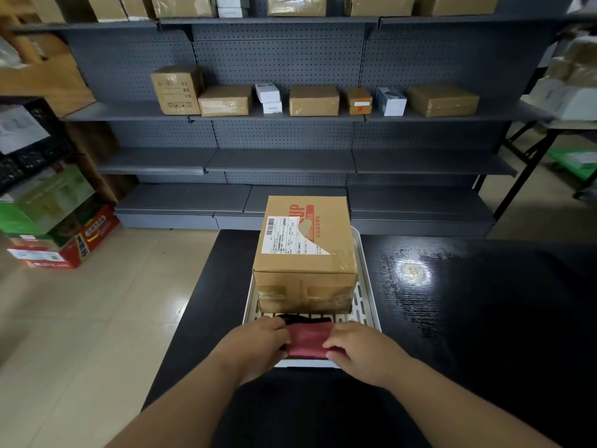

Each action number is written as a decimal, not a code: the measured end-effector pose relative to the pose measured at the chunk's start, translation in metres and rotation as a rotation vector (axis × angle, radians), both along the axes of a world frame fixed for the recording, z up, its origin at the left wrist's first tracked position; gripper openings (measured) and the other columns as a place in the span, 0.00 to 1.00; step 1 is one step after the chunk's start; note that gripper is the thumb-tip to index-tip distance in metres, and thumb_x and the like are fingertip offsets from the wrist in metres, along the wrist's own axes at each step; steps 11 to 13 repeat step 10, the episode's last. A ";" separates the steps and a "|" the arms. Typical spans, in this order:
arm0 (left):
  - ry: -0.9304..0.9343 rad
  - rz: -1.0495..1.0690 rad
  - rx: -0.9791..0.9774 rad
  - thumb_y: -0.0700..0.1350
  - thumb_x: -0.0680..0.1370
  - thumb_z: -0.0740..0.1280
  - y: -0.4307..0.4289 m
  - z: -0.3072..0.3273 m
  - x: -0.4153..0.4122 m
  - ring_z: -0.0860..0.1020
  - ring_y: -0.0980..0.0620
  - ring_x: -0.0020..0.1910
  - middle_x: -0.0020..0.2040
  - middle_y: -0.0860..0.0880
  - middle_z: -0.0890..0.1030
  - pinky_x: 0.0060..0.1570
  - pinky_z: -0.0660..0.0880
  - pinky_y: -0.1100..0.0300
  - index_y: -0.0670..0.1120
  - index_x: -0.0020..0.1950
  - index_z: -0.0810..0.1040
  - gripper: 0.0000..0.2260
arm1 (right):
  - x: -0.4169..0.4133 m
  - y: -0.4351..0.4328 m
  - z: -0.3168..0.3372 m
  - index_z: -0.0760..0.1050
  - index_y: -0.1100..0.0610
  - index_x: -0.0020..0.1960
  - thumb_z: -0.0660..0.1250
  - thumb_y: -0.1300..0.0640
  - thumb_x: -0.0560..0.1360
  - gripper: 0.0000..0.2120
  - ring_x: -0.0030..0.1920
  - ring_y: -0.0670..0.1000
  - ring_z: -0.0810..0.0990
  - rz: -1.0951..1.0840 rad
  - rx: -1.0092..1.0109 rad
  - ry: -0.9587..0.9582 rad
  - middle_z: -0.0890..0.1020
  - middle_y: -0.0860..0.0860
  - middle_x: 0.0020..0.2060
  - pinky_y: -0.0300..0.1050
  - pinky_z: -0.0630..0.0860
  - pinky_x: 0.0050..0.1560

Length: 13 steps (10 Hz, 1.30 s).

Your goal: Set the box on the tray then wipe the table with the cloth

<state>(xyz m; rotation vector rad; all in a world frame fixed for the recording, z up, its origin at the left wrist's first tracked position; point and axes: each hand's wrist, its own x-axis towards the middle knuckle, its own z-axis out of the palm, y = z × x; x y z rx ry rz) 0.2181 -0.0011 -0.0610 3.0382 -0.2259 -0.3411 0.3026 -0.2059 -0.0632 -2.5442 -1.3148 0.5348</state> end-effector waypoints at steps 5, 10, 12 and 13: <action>0.091 0.121 -0.027 0.48 0.82 0.59 -0.004 -0.016 0.006 0.73 0.50 0.65 0.68 0.52 0.71 0.62 0.74 0.55 0.51 0.71 0.69 0.17 | -0.005 0.017 -0.019 0.66 0.51 0.72 0.58 0.58 0.80 0.20 0.67 0.54 0.70 -0.194 -0.120 -0.116 0.70 0.53 0.69 0.48 0.71 0.66; -0.265 0.223 0.091 0.47 0.82 0.55 -0.042 0.022 -0.011 0.76 0.50 0.56 0.58 0.51 0.77 0.53 0.73 0.56 0.50 0.59 0.77 0.13 | -0.038 -0.008 0.030 0.78 0.53 0.58 0.56 0.56 0.81 0.13 0.58 0.51 0.75 -0.482 0.165 -0.168 0.79 0.50 0.55 0.43 0.73 0.52; -0.265 0.223 0.091 0.47 0.82 0.55 -0.042 0.022 -0.011 0.76 0.50 0.56 0.58 0.51 0.77 0.53 0.73 0.56 0.50 0.59 0.77 0.13 | -0.038 -0.008 0.030 0.78 0.53 0.58 0.56 0.56 0.81 0.13 0.58 0.51 0.75 -0.482 0.165 -0.168 0.79 0.50 0.55 0.43 0.73 0.52; -0.265 0.223 0.091 0.47 0.82 0.55 -0.042 0.022 -0.011 0.76 0.50 0.56 0.58 0.51 0.77 0.53 0.73 0.56 0.50 0.59 0.77 0.13 | -0.038 -0.008 0.030 0.78 0.53 0.58 0.56 0.56 0.81 0.13 0.58 0.51 0.75 -0.482 0.165 -0.168 0.79 0.50 0.55 0.43 0.73 0.52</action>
